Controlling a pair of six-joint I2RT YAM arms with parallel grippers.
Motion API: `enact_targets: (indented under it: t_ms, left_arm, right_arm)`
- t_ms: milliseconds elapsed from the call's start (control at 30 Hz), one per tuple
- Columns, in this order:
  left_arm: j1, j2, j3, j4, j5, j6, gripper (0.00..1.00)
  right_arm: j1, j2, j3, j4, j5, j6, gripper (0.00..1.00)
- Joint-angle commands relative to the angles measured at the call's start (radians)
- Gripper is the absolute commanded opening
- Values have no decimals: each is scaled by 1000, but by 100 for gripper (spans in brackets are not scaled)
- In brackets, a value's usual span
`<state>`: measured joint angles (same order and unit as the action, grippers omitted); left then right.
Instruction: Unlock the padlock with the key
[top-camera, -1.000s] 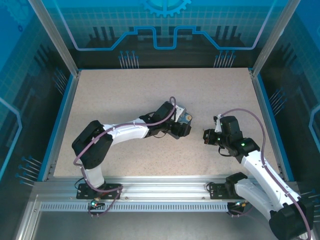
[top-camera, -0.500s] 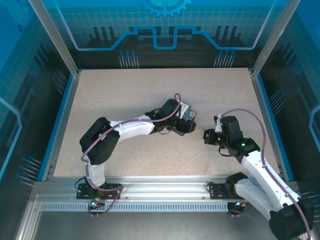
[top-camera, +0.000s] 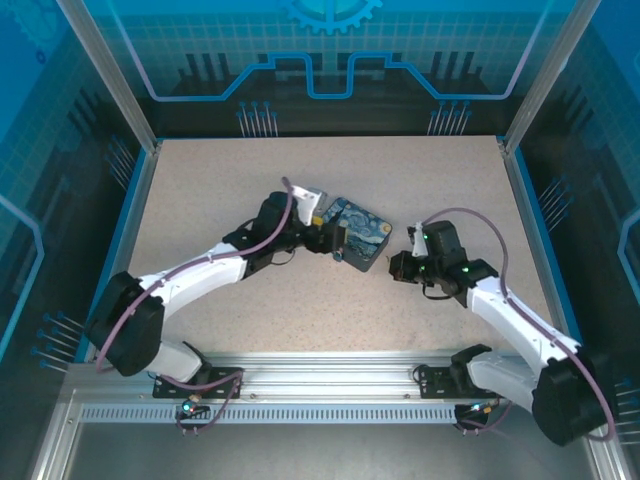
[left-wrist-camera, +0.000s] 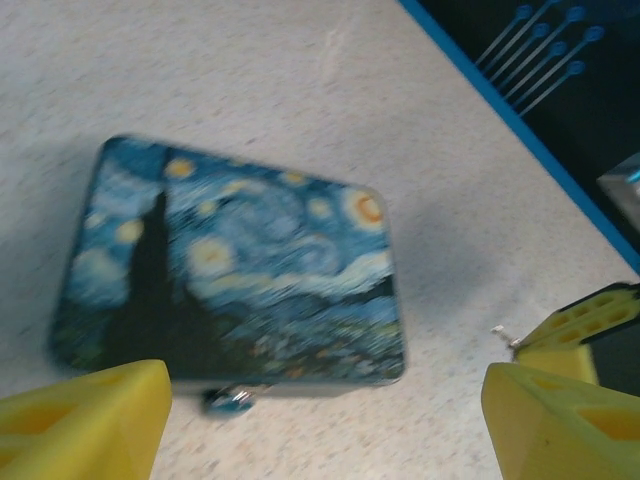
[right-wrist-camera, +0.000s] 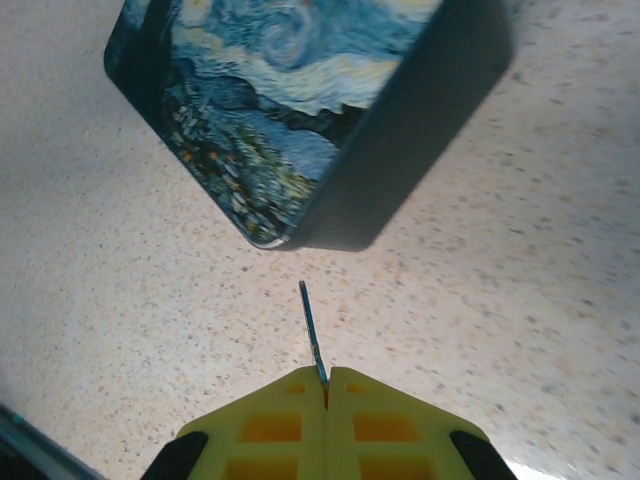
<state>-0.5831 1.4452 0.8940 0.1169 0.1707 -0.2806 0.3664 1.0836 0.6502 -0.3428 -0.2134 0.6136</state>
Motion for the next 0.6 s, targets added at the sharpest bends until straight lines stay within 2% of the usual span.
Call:
enact_targets:
  t_ms: [0, 133, 333, 567]
  left_arm:
    - [50, -21, -97, 54, 76, -30, 81]
    - [96, -5, -165, 113, 121, -71, 79]
    - [99, 91, -203, 206, 171, -82, 78]
    - [98, 241, -250, 450, 226, -146, 75]
  right_arm:
    - [30, 75, 63, 120, -65, 14, 0]
    - [52, 181, 115, 165, -81, 2, 0]
    - [54, 328, 206, 145, -110, -68, 0]
    - [52, 361, 204, 142, -66, -78, 0]
